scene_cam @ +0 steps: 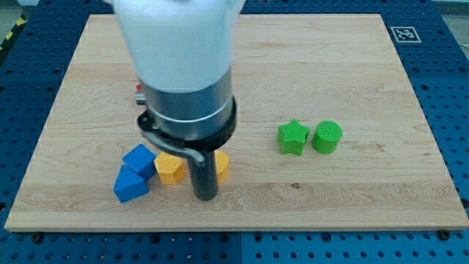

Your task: Move the yellow heart toward the green star

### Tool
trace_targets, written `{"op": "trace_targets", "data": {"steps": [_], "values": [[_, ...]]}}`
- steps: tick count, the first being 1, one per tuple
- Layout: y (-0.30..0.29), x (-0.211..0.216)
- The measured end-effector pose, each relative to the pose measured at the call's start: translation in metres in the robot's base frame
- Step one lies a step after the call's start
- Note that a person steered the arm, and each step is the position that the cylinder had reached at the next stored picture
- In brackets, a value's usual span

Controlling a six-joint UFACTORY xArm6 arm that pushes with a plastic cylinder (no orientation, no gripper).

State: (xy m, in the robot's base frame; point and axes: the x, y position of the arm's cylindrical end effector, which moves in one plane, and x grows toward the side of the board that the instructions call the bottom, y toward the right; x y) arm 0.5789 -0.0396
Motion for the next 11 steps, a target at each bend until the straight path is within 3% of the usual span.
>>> {"op": "trace_targets", "data": {"steps": [5,11], "values": [[-0.036,-0.025],[0.016,-0.043]]}}
